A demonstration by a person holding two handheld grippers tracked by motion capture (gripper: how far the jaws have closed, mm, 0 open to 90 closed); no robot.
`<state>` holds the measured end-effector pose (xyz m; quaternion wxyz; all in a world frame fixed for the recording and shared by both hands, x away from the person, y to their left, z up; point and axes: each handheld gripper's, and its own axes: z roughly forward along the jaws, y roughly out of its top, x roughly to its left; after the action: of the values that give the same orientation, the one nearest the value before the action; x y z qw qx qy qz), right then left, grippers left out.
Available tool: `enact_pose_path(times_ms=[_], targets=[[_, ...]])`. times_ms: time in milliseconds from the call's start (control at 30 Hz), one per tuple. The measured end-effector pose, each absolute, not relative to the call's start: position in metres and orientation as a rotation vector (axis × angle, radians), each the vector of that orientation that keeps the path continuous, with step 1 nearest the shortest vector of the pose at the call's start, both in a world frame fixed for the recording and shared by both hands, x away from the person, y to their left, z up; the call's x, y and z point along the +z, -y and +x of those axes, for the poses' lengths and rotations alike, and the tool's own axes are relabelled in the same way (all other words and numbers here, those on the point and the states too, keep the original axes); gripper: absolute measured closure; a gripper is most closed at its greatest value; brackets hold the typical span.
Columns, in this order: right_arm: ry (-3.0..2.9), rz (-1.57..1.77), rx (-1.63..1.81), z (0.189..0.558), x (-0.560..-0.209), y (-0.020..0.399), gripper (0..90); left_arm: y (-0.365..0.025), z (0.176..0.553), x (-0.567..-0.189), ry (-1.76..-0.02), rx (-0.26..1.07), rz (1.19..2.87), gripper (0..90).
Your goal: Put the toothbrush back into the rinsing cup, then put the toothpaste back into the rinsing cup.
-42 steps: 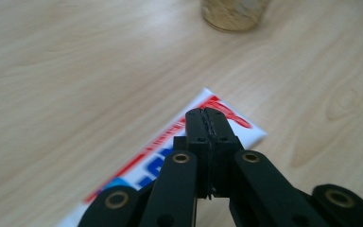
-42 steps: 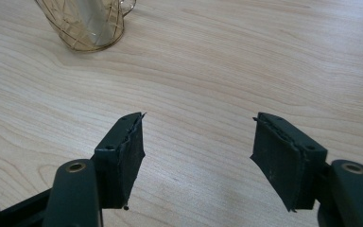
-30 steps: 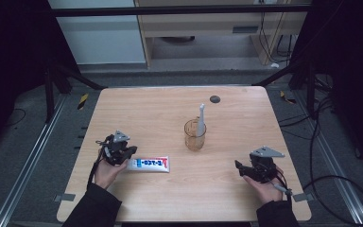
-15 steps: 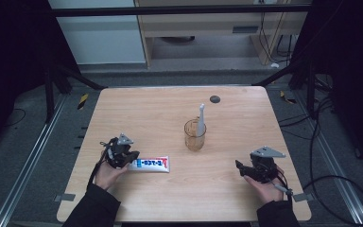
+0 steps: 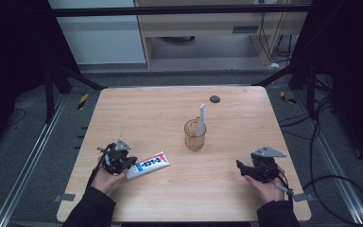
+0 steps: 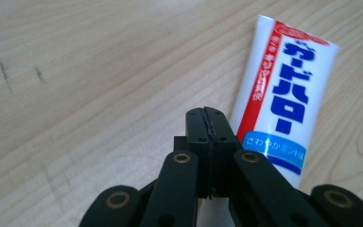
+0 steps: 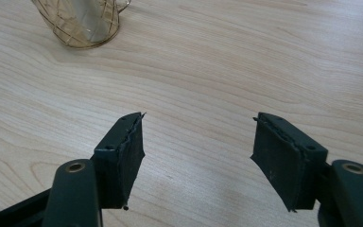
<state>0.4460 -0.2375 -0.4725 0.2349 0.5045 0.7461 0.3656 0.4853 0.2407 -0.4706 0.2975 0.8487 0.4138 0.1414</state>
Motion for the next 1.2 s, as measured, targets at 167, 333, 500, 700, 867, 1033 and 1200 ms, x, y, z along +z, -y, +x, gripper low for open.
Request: enact_pose_path(times_ms=[167,333,500,700,867,1033,1200], targets=[[-2.036,1.394,1.006,0.446,-0.472,0.240,34.0,-0.239,0.478,-0.471,-1.093,0.374,2.272,89.5],[-2.034,1.396,1.001,0.446,-0.472,0.242,33.9,-0.237,0.476,-0.469,-1.087,0.374,2.283,89.4],[-2.029,1.407,1.002,0.446,-0.472,0.244,33.8,-0.242,0.479,-0.455,-1.083,0.409,2.244,84.7],[-2.018,1.403,1.009,0.447,-0.470,0.246,33.2,-0.241,0.476,-0.440,-1.054,0.436,2.218,73.3],[-2.015,1.407,1.001,0.447,-0.470,0.247,32.7,-0.239,0.478,-0.433,-1.050,0.438,2.214,62.3],[-2.019,1.399,0.997,0.447,-0.469,0.246,32.2,-0.234,0.480,-0.427,-1.045,0.446,2.221,53.6],[-2.024,1.392,0.999,0.448,-0.469,0.246,31.7,-0.227,0.483,-0.420,-1.033,0.451,2.221,47.9]])
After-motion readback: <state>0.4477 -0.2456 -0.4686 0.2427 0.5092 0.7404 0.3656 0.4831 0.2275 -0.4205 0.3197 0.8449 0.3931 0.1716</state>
